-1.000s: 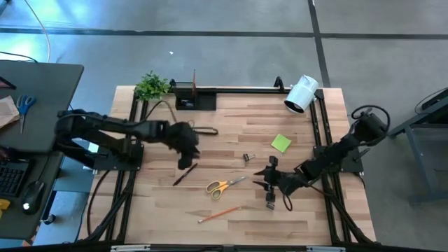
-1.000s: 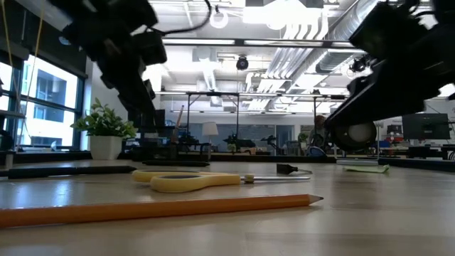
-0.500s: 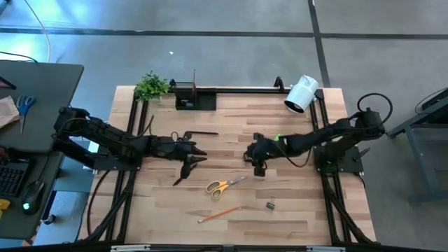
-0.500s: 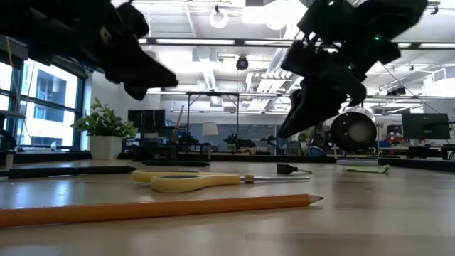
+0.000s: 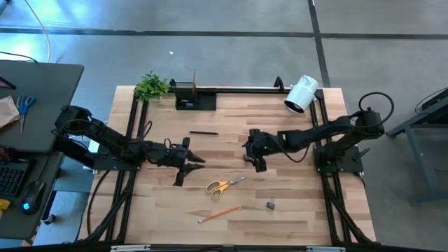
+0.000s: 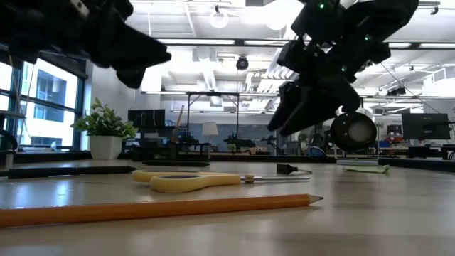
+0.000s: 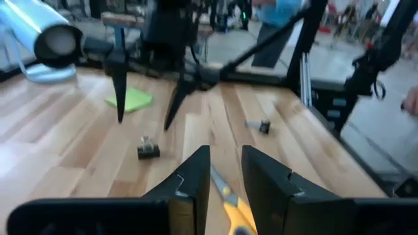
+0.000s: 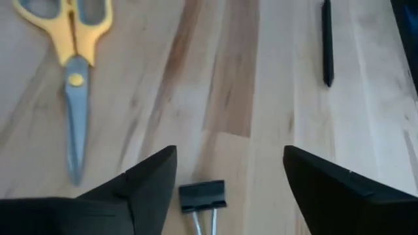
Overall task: Pick and place office supplies into organizer
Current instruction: Put the top black binder clip into the bottom left section of the desk organizer
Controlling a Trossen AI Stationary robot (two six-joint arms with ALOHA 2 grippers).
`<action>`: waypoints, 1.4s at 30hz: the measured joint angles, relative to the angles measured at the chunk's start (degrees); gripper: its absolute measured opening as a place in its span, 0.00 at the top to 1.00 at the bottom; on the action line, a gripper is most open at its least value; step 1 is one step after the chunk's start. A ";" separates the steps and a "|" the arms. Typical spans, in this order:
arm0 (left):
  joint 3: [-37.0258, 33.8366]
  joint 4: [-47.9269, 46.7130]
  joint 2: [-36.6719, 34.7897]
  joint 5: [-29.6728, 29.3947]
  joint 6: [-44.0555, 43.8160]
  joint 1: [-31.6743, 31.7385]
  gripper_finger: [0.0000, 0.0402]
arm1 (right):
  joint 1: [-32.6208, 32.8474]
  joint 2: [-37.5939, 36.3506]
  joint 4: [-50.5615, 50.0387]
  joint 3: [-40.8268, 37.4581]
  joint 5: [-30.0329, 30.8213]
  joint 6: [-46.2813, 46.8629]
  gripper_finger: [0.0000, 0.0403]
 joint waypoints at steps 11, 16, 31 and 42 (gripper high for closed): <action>0.08 4.98 0.85 -1.82 -2.44 0.04 0.80 | -3.01 6.45 -0.68 0.01 -9.48 -3.10 0.36; 0.07 5.75 2.72 -7.19 -0.67 0.08 0.80 | -4.61 6.85 -0.64 -0.01 -9.81 -6.07 0.36; 2.56 6.75 9.81 -7.60 -2.51 0.04 0.80 | -9.87 6.85 4.73 -4.28 -16.36 -9.01 0.36; 2.56 6.95 12.70 -3.56 -4.86 0.03 0.80 | -7.72 9.65 13.61 -6.44 -16.45 -6.80 0.43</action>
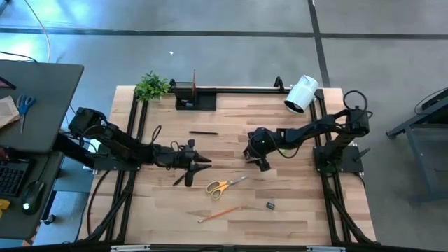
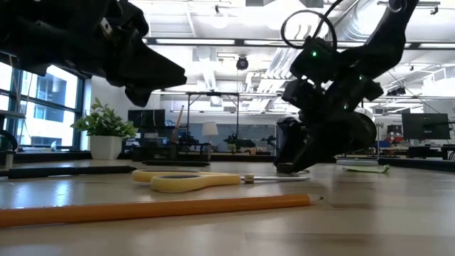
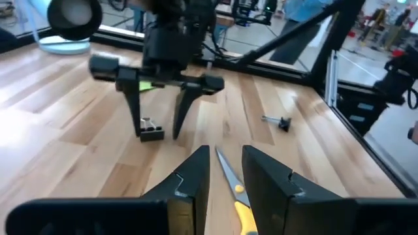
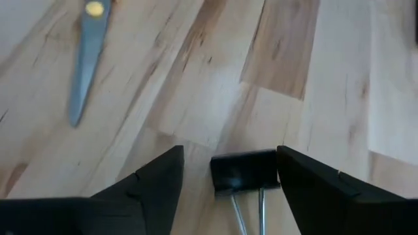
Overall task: Pick and place office supplies into organizer
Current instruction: Put the top black binder clip into the bottom left section of the desk organizer
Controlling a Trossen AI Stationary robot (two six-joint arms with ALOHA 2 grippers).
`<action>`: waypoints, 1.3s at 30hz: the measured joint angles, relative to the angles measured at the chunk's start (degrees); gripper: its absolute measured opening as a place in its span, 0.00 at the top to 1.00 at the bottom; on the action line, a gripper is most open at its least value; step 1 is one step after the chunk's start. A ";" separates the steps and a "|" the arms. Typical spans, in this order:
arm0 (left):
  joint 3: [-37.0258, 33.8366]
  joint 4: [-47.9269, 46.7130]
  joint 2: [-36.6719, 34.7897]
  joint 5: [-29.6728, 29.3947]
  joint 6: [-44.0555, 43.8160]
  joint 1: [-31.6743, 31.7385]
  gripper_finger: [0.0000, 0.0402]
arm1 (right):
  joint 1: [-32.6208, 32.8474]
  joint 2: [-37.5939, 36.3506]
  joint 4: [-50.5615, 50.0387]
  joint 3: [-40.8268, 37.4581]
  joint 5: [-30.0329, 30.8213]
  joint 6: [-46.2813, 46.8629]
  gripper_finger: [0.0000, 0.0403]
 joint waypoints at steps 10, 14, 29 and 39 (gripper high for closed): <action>0.00 -1.29 0.00 2.23 1.79 -0.01 0.80 | 0.00 2.83 2.54 0.11 -1.33 5.56 0.54; 0.00 -1.59 0.00 4.45 1.79 -0.03 0.80 | 0.30 2.88 2.36 0.15 -1.69 6.80 0.56; 0.00 -5.40 0.00 5.17 3.48 0.02 0.80 | 1.07 1.76 1.72 0.03 0.16 3.90 0.43; 0.00 -5.03 0.00 3.46 3.42 0.02 0.80 | 0.90 -6.52 -9.35 -0.44 2.98 2.31 0.38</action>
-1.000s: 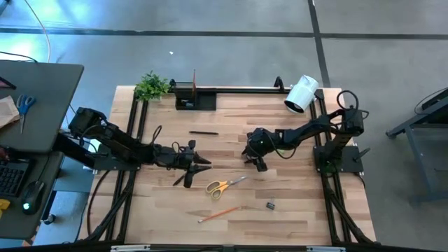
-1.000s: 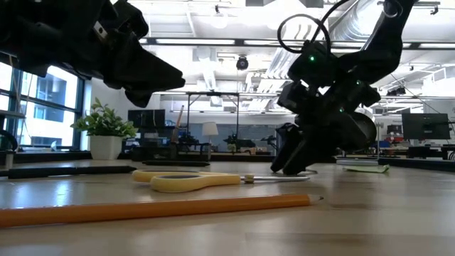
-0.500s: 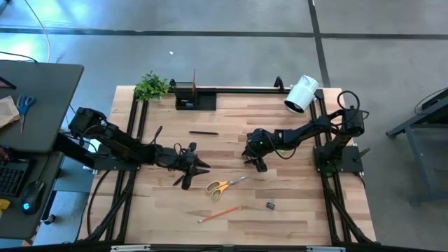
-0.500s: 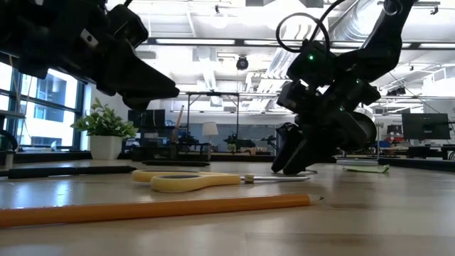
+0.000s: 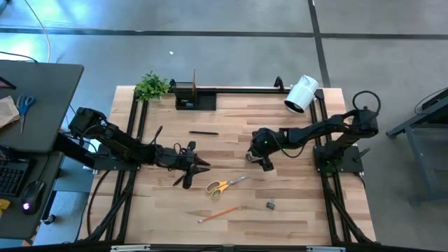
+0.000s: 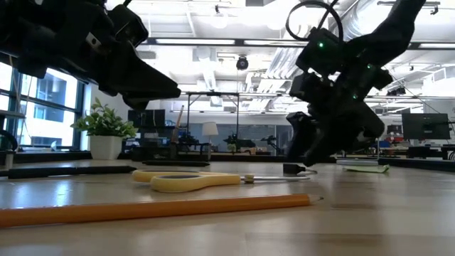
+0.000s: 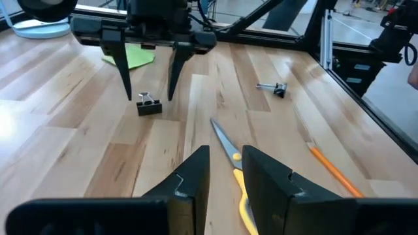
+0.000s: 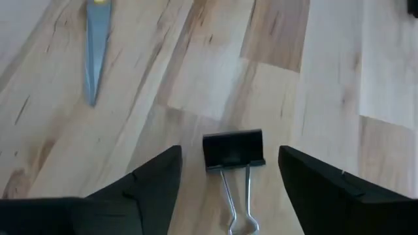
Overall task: Pick and place office supplies into organizer
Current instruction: Put the top black binder clip into the bottom left section of the desk organizer
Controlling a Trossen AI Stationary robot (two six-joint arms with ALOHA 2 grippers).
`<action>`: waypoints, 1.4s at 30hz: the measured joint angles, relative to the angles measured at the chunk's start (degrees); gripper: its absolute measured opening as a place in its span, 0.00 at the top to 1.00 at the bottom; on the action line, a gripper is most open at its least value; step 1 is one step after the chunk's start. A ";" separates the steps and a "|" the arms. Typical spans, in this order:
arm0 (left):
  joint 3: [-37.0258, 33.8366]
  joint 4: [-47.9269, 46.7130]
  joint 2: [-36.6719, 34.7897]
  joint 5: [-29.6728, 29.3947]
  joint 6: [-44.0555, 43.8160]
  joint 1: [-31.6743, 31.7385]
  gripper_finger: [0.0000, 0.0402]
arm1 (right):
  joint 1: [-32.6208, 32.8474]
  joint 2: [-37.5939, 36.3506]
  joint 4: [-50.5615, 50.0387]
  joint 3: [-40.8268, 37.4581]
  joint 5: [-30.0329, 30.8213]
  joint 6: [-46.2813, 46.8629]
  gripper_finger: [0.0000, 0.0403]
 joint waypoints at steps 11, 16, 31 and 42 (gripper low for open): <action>0.00 0.29 -0.02 -0.02 1.42 0.00 0.80 | -0.52 2.66 11.32 -4.41 -0.62 0.20 0.41; 0.00 -0.04 -0.04 -0.02 1.38 0.00 0.80 | -0.99 4.70 13.15 -4.52 -1.44 0.92 0.41; 0.00 -0.26 -0.04 -0.26 1.16 0.00 0.80 | -0.99 5.16 11.92 -4.32 -2.61 1.71 0.60; 0.00 -0.31 -0.21 -0.25 1.40 0.00 0.80 | -0.95 5.61 15.77 -2.41 -0.78 1.90 0.62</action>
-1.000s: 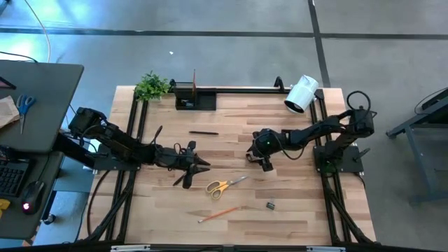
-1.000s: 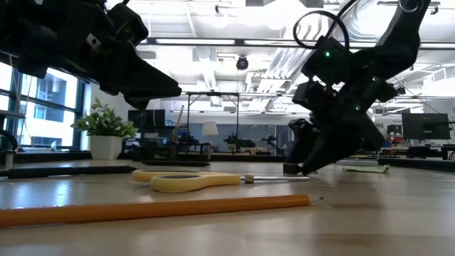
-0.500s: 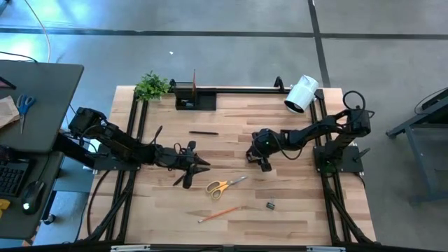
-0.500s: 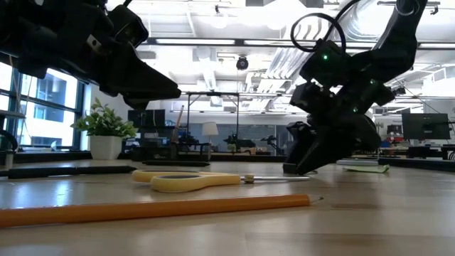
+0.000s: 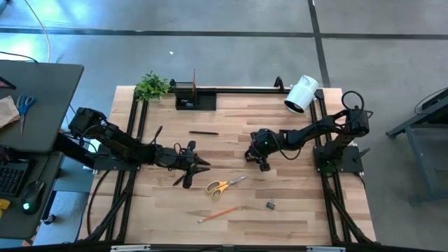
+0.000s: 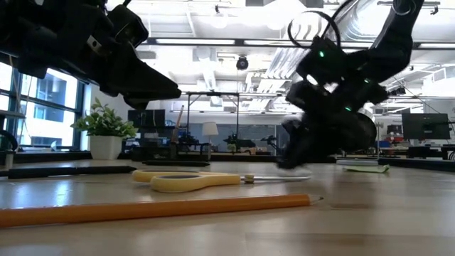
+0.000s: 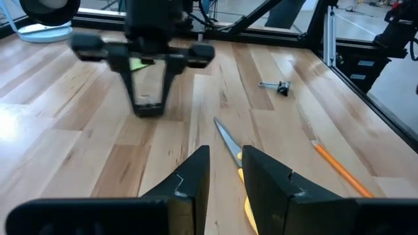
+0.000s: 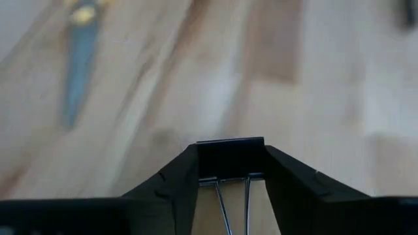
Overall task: Pick and place office supplies into organizer
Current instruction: Put the top black binder clip into the bottom left section of the desk organizer
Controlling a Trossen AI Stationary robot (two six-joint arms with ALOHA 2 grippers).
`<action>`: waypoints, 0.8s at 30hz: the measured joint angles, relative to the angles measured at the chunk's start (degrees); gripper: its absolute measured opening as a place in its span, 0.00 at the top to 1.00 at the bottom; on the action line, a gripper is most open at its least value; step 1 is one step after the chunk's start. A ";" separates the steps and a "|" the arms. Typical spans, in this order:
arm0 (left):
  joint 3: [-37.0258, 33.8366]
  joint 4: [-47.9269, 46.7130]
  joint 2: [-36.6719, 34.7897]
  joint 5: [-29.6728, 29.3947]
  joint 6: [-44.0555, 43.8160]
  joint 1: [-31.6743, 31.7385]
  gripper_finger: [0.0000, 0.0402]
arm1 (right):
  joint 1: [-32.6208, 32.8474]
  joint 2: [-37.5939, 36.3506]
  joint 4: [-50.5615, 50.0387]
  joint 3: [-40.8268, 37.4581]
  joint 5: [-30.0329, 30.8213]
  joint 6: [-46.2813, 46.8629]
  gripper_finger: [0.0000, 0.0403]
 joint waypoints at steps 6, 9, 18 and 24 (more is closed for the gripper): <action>0.00 -0.29 -5.12 3.73 1.56 0.00 0.80 | -0.49 -0.17 3.90 5.93 4.10 -0.42 0.64; 0.00 -2.73 -8.08 3.91 2.01 -0.04 0.80 | -0.99 -0.22 4.51 9.15 3.99 0.09 0.66; -0.02 -9.59 -15.48 1.32 5.76 0.04 0.80 | -2.36 1.73 3.70 19.27 5.34 0.40 0.63; -0.02 -20.10 -24.61 -3.34 6.56 0.00 0.80 | -3.80 8.50 -1.73 29.51 1.60 1.28 0.64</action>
